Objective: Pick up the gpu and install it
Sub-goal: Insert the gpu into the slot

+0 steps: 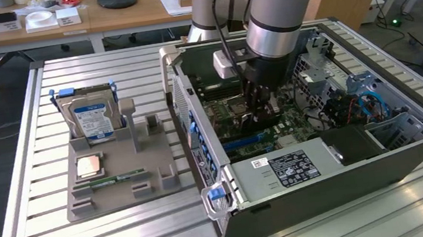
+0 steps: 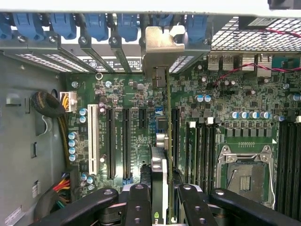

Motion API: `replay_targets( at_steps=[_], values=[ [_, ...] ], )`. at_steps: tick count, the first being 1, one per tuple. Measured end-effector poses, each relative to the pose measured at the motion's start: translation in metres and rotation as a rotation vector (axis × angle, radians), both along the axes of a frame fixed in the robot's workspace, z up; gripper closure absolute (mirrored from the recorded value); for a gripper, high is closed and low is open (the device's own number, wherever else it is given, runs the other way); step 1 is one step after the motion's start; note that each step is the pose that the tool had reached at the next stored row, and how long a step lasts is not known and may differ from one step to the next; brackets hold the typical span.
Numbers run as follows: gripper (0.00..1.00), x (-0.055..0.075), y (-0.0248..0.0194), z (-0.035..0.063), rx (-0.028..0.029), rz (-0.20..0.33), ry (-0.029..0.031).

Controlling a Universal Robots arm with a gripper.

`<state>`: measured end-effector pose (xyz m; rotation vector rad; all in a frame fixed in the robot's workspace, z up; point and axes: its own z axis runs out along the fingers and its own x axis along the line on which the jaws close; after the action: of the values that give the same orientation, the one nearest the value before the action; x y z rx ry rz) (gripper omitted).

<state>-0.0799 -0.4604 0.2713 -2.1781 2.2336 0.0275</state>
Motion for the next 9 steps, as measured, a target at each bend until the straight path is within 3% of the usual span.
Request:
replay_targets(
  at_steps=[9],
  values=[
    [0.73, -0.0023, 0.0001, -0.0004, 0.0001, 0.0, -0.0001]
  ],
)
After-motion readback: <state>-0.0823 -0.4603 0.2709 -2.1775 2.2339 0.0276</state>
